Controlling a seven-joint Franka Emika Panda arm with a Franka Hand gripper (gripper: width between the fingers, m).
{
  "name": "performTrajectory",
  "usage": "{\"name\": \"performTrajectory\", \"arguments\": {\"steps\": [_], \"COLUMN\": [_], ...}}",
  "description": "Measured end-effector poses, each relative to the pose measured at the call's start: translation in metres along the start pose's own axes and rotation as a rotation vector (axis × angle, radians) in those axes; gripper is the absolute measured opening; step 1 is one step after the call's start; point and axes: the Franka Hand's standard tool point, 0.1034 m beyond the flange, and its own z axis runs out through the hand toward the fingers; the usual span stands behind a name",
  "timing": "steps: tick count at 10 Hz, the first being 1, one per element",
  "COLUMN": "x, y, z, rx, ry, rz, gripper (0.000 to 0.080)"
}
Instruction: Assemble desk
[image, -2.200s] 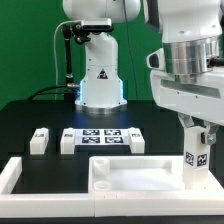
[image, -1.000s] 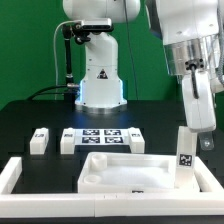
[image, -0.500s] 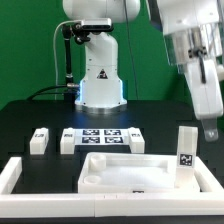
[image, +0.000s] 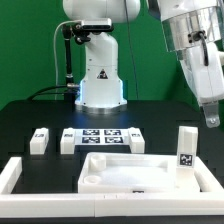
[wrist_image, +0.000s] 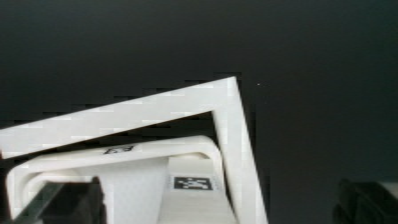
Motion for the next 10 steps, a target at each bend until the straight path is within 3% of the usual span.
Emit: {"name": "performTrajectory", "arguments": {"steps": [2, 3, 4, 6, 10], "x": [0.000, 0.001, 0.003, 0.005, 0.005], "y": [0.000, 0.006, 0.020, 0.044, 0.042], "z": [-0.001, -0.003, -0.005, 0.000, 0.001], "rx": [0.002, 0.015, 0.021, -0.006, -0.006], "ry": [0.000, 0.002, 0.008, 0.015, 0.016], "rz": [-0.048, -0.087, -0.134, -0.337, -0.610], "gripper": [0.0649, 0.0649, 0.0649, 0.0649, 0.0649]}}
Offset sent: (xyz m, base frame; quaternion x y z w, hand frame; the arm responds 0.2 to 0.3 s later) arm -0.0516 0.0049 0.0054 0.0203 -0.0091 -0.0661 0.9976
